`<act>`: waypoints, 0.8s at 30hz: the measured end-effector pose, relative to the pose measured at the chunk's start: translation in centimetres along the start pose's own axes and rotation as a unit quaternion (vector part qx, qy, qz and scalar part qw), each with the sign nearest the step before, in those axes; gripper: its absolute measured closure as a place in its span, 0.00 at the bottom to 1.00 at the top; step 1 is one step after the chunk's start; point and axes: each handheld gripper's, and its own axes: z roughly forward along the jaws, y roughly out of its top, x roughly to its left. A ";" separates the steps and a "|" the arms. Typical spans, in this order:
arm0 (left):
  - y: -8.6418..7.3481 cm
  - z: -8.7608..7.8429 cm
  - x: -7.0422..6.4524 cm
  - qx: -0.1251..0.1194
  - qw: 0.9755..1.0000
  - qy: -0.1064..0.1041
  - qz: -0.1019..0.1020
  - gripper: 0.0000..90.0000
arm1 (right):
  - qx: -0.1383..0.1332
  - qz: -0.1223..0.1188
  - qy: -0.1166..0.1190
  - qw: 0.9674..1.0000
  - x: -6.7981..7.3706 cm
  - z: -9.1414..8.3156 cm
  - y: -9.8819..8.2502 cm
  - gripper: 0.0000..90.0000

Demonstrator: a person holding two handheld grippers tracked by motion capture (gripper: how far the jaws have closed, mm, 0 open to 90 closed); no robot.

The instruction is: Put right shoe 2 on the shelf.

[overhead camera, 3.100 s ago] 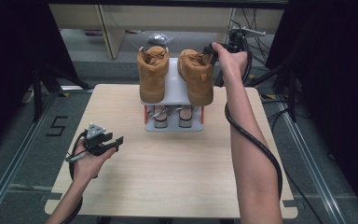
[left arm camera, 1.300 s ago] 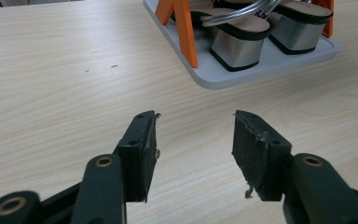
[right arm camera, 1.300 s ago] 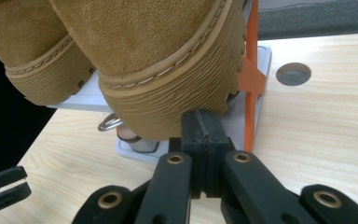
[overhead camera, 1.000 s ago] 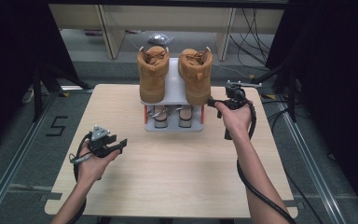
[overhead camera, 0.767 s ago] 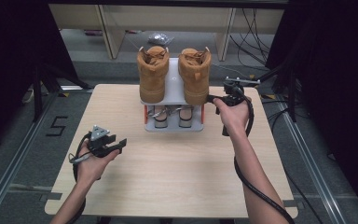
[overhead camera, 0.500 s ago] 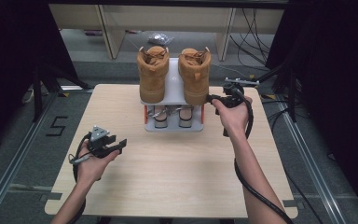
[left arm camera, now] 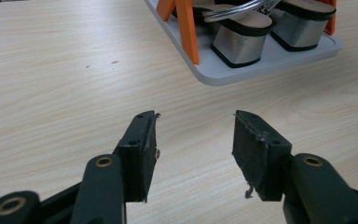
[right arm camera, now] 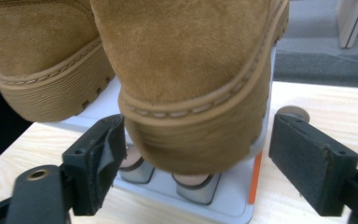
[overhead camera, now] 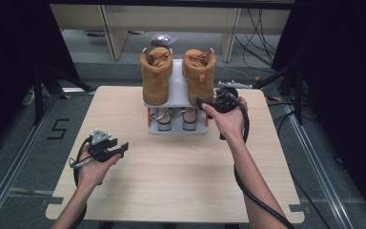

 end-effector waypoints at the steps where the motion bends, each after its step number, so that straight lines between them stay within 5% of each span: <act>1: 0.0 0.0 0.0 -0.001 1.000 0.000 0.000 0.54 | 0.004 -0.006 -0.004 1.000 0.0 0.3 0.0 0.19; 3: 0.0 -0.1 0.0 0.003 1.000 0.003 -0.001 0.54 | 0.009 0.006 -0.010 1.000 0.3 0.6 0.0 0.17; 12: -0.1 0.1 -0.1 0.000 1.000 -0.002 -0.003 0.54 | 0.009 -0.033 -0.030 0.999 1.0 1.9 0.2 0.13; 24: -0.1 0.0 0.0 0.006 1.000 0.003 -0.003 0.54 | 0.005 -0.051 -0.007 0.999 0.1 2.5 0.5 0.15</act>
